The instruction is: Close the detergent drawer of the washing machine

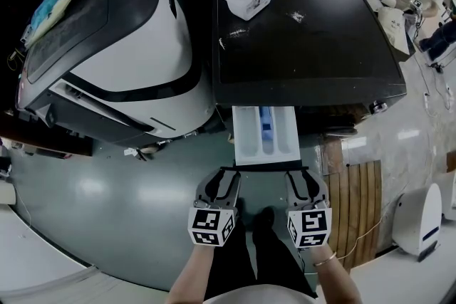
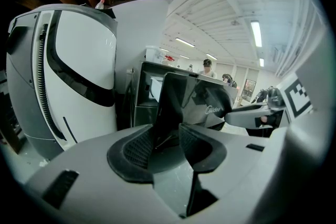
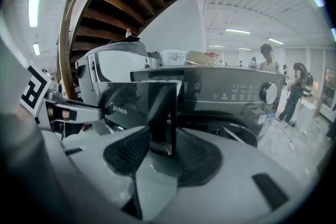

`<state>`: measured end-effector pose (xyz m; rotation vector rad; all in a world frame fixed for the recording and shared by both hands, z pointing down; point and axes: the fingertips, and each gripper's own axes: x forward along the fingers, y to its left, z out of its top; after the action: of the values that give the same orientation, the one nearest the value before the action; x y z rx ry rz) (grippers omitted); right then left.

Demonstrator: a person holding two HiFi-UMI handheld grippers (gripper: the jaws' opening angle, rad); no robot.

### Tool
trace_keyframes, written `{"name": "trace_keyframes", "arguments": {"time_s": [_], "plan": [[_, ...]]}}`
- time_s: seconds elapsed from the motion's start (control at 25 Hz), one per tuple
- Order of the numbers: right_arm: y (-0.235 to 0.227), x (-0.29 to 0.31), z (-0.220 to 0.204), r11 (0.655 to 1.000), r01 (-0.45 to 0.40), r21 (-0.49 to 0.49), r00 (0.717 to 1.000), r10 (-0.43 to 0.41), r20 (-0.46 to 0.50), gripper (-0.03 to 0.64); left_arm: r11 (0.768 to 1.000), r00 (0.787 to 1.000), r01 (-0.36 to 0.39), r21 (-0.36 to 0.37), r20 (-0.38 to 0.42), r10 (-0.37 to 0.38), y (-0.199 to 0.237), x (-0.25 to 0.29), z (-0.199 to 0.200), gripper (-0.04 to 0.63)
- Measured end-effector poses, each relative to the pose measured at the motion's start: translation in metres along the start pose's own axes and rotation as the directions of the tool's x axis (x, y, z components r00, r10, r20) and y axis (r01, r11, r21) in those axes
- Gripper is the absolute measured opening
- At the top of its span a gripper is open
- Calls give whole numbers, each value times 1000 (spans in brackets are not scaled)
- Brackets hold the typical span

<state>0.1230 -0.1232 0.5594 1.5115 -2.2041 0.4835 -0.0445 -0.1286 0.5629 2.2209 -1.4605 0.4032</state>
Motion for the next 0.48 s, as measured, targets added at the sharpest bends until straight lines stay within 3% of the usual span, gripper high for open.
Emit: {"name": "trace_keyframes", "arguments": {"time_s": [0.48], "plan": [[-2,11,7,1000,0,-7,1000,0,14,156,1000,1000,-8,2,13,8,7,9,8,134]]}}
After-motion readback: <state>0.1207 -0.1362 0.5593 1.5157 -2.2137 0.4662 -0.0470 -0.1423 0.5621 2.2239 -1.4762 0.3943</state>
